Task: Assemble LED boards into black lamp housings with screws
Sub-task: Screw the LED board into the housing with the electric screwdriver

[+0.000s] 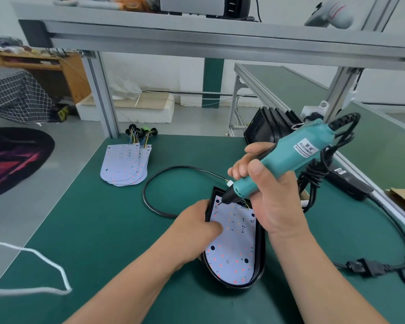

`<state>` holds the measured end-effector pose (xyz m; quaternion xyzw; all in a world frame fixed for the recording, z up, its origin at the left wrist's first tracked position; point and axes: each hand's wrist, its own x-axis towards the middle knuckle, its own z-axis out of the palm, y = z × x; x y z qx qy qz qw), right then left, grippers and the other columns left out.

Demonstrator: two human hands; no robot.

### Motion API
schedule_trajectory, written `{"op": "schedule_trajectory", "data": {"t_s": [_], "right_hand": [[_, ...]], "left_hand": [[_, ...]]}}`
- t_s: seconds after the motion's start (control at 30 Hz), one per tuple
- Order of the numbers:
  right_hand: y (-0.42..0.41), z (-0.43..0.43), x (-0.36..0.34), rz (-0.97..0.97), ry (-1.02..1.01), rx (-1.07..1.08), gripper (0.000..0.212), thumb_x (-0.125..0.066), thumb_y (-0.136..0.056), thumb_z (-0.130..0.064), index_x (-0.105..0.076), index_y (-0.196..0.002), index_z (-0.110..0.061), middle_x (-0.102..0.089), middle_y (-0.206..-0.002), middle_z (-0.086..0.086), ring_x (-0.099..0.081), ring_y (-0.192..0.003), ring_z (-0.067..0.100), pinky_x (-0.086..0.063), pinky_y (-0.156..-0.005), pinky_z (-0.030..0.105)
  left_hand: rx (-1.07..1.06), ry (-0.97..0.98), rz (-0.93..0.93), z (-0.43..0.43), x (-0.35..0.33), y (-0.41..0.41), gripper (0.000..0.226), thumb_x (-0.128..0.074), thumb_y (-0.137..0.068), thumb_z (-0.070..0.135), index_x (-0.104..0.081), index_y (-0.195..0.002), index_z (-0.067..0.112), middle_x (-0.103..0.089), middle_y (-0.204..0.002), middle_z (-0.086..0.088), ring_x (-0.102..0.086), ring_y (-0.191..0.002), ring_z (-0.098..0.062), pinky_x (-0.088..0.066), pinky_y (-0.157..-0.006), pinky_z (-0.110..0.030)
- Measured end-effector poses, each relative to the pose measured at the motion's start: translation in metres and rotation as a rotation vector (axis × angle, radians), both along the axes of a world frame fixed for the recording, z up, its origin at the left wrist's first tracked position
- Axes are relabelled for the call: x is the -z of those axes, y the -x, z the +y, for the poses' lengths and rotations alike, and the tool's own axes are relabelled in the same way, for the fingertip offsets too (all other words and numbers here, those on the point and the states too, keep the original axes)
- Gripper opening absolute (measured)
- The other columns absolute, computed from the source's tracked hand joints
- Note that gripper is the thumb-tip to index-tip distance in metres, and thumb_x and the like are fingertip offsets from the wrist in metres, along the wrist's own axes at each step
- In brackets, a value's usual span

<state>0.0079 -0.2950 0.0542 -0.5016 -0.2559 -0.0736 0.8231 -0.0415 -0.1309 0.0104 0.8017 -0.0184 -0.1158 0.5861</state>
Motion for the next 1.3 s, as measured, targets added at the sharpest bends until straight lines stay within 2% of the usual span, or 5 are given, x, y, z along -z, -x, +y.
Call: {"op": "schedule_trajectory", "data": {"t_s": [0.27,0.5,0.93,1.17,1.3], "right_hand": [[-0.005,-0.045,-0.011,0.170,-0.118,0.243,0.018,-0.064,-0.101,-0.034,-0.064,-0.103,-0.016,-0.058,-0.081,0.002,-0.055,-0.064,0.017,-0.049,-0.054,0.029],[-0.029,-0.126,0.009,0.476,0.162,0.536,0.008,-0.067,-0.097,-0.017,-0.059,-0.094,-0.015,-0.064,-0.081,0.007,-0.067,-0.056,0.022,-0.053,-0.044,0.030],[-0.019,-0.159,0.015,0.520,1.418,0.763,0.012,-0.056,-0.097,-0.025,-0.049,-0.094,-0.015,-0.064,-0.089,0.014,-0.068,-0.076,0.038,-0.058,-0.075,0.049],[-0.009,-0.160,0.017,0.511,1.660,0.688,0.028,-0.052,-0.105,-0.039,-0.054,-0.127,-0.022,-0.053,-0.123,0.008,-0.061,-0.100,0.035,-0.049,-0.082,0.042],[-0.008,-0.147,0.011,0.268,1.567,0.934,0.036,-0.057,-0.103,-0.030,-0.065,-0.131,-0.010,-0.062,-0.134,0.019,-0.053,-0.121,0.042,-0.047,-0.091,0.049]], "left_hand": [[-0.090,-0.002,0.010,0.002,0.003,-0.002,0.035,-0.053,-0.076,0.022,-0.068,-0.107,0.023,-0.077,-0.097,0.000,-0.069,-0.080,-0.018,-0.061,-0.077,-0.042],[-0.163,-0.033,-0.052,0.004,0.005,-0.003,0.020,-0.056,-0.082,0.029,-0.067,-0.098,0.032,-0.073,-0.082,0.018,-0.063,-0.070,-0.004,-0.052,-0.068,-0.028],[-0.210,-0.124,-0.044,0.014,0.001,-0.010,0.016,-0.056,-0.084,0.039,-0.065,-0.094,0.031,-0.068,-0.071,0.011,-0.062,-0.057,-0.010,-0.058,-0.047,-0.033],[-0.209,-0.248,-0.101,0.018,-0.001,-0.010,0.023,-0.053,-0.090,0.040,-0.061,-0.097,0.019,-0.065,-0.076,-0.002,-0.052,-0.060,-0.017,-0.051,-0.055,-0.037],[-0.226,-0.263,-0.097,0.020,0.000,-0.011,0.017,-0.049,-0.090,0.028,-0.047,-0.087,0.011,-0.050,-0.072,0.004,-0.041,-0.065,-0.020,-0.042,-0.059,-0.036]]}}
